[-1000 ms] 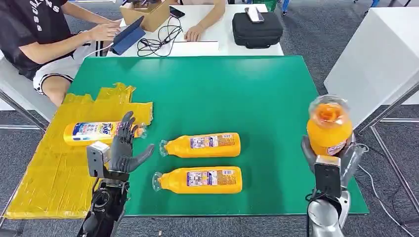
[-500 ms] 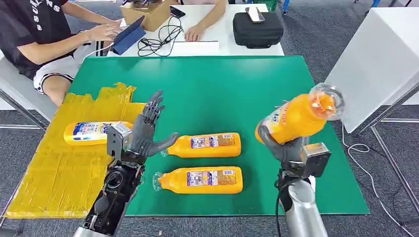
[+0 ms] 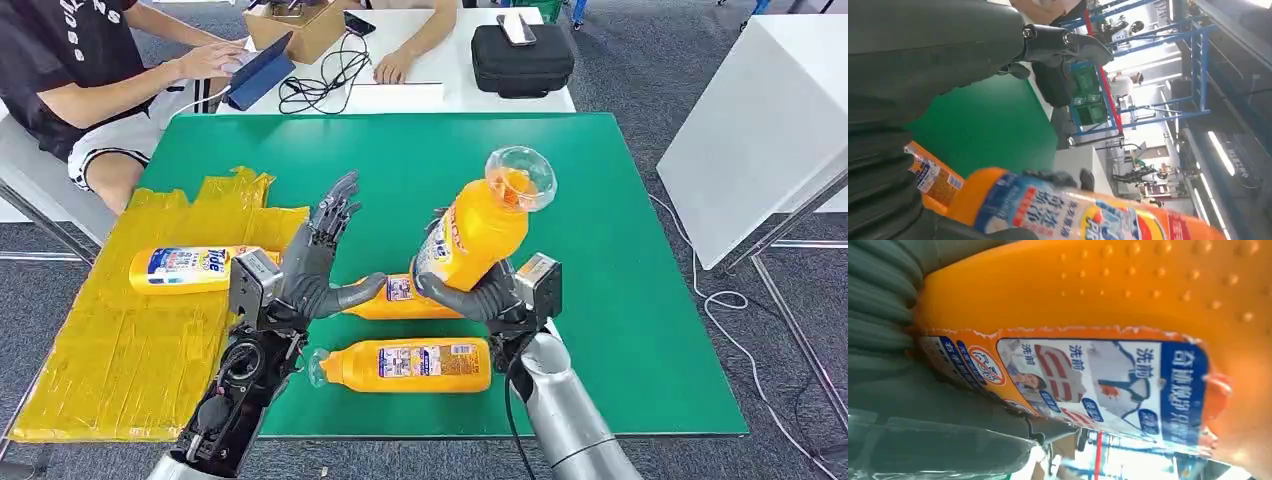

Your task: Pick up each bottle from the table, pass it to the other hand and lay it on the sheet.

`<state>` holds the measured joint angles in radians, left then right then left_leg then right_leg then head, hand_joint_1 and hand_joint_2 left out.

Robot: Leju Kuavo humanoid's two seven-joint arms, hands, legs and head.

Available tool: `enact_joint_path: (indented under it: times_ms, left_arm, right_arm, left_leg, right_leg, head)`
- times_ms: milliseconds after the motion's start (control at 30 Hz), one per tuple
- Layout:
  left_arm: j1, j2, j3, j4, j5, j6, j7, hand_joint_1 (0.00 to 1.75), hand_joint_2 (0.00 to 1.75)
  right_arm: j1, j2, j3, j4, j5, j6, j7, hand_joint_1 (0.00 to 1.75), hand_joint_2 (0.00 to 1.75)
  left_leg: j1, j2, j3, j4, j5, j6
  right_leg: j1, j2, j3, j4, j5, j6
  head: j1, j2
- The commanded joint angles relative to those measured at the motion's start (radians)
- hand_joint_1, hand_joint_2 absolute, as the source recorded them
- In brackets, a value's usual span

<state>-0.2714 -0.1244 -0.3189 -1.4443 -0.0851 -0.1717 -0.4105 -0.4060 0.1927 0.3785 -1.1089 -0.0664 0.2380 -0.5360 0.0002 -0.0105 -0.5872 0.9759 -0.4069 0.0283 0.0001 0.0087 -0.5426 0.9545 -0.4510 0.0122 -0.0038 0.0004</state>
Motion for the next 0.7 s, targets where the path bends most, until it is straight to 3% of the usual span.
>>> enact_joint_path:
  times_ms: [33,200,367,700]
  left_arm:
    - [-0.031,0.039,-0.035,0.0,0.005,0.003,0.001,0.0,1.75]
    - [-0.02,0.04,-0.029,-0.005,0.011,0.007,-0.002,0.0,1.75]
    - [-0.009,0.052,-0.031,-0.023,0.023,0.019,-0.014,0.0,1.75]
    - [-0.009,0.052,-0.031,-0.023,0.023,0.019,-0.014,0.0,1.75]
  right_arm:
    - [-0.109,0.03,0.136,0.147,0.039,-0.002,-0.008,1.75,1.75]
    - [-0.123,0.034,0.167,0.168,0.058,-0.012,-0.008,1.75,1.75]
    - [-0.147,0.051,0.228,0.199,0.141,-0.103,-0.012,1.75,1.75]
    - [-0.147,0.051,0.228,0.199,0.141,-0.103,-0.012,1.75,1.75]
  left_leg:
    - [0.0,0.003,0.002,0.0,-0.001,-0.001]
    - [0.001,0.001,0.004,0.0,-0.002,-0.001]
    - [0.001,0.004,0.005,0.0,-0.002,-0.001]
    - [0.001,0.002,0.003,0.0,-0.002,-0.001]
  right_leg:
    - [0.0,0.002,0.001,0.0,0.0,0.001]
    - [0.001,0.0,0.004,-0.001,-0.001,0.001]
    - [0.001,0.002,0.004,-0.001,-0.001,0.001]
    - [0.001,0.0,0.003,-0.001,-0.001,0.001]
  head:
    - [0.0,0.0]
    - [0.0,0.0]
    - [0.0,0.0]
    - [0.0,0.0]
